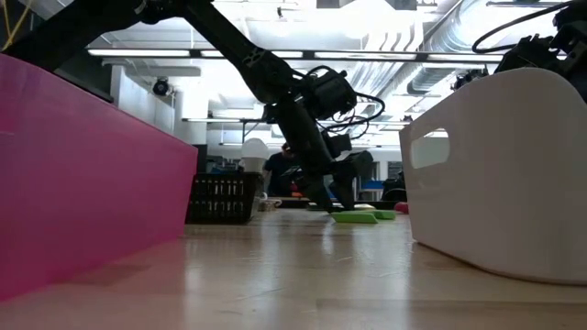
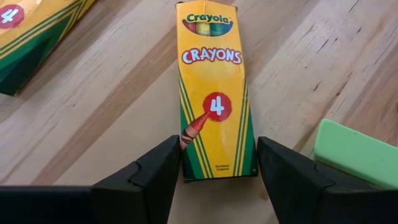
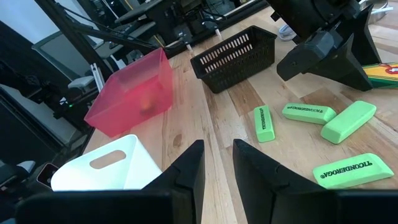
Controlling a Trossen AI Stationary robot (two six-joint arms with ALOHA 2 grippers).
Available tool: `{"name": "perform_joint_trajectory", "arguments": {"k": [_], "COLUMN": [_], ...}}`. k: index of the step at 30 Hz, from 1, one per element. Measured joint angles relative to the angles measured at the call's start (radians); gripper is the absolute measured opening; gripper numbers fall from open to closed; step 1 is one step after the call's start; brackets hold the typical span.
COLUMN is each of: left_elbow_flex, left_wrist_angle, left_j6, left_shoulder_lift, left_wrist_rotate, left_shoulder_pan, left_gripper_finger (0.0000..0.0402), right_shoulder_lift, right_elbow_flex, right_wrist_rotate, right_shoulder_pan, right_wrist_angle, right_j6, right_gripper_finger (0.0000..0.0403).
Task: Pick & Place School Supplies
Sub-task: Put the yellow crayon box into the pink bin
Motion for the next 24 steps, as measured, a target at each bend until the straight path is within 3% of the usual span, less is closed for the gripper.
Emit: {"name": "perform_joint_trajectory", "arguments": {"k": [12, 24], "left_elbow_flex": [-0.001, -0.001], "left_wrist_angle": [0.0, 0.002], "left_j6": [0.0, -0.005], "left_shoulder_lift": [0.0, 0.001], "left_wrist_rotate": [0.0, -0.007], "left_shoulder_pan": [-0.001, -0.005], "left_gripper_finger": [0.0202, 0.0164], "right_shoulder_lift": [0.0, 0.0], "right_elbow_flex": [0.0, 0.0], "right_wrist_rotate": [0.0, 0.0], "right_shoulder_pan": [0.0, 0.0], "right_wrist_angle": [0.0, 0.0], "right_j6": [0.0, 0.0], "right_gripper_finger": [0.0072, 0.0072]}}
